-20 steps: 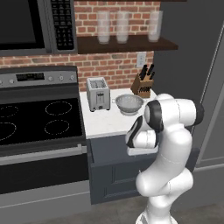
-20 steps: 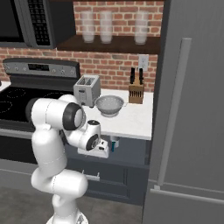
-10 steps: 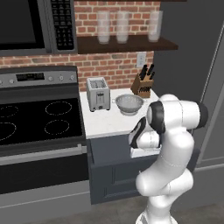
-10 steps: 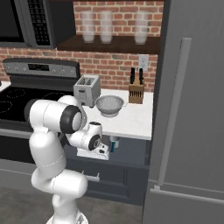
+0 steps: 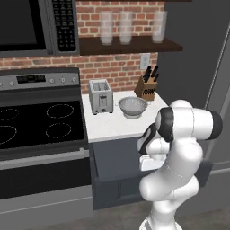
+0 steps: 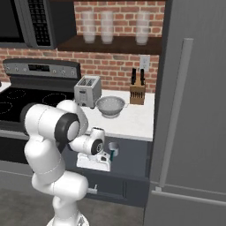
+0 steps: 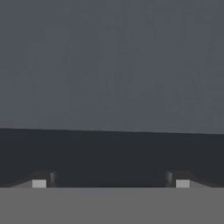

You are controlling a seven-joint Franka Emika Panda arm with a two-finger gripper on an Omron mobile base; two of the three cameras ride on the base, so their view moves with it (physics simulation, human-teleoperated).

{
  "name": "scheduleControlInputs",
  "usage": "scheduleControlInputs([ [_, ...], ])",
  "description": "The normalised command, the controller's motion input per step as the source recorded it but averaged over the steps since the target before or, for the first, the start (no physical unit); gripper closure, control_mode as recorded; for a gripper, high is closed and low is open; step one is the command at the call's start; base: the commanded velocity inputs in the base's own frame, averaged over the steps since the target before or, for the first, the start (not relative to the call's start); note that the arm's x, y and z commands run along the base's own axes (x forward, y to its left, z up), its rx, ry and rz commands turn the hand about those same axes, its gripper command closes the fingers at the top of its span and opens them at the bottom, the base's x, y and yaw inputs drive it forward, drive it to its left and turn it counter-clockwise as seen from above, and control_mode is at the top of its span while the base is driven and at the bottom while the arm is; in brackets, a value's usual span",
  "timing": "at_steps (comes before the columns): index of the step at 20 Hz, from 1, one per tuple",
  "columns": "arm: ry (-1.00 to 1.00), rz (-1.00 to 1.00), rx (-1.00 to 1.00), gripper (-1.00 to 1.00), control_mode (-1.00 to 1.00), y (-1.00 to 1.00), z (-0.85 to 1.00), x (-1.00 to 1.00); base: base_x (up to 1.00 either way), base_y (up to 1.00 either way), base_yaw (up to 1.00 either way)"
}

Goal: Pick the measuring cup from the drawer and place it on the counter.

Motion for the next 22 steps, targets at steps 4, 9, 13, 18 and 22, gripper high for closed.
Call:
scheduleControlInputs([
  [4,0.11,0.00,0.00,-1.00,-1.00,-0.04,0.06,-0.61,0.00,0.00,0.00],
  [9,0.05,0.00,0.00,-1.00,-1.00,0.00,0.05,-0.33,0.00,0.00,0.00],
  [13,0.00,0.00,0.00,-1.00,-1.00,0.00,0.00,-0.22,0.00,0.00,0.00],
  [18,0.00,0.00,0.00,-1.00,-1.00,0.00,0.00,0.00,0.00,0.00,0.00],
  [22,0.00,0.00,0.03,-1.00,-1.00,-0.18,0.22,0.60,0.00,0.00,0.00],
])
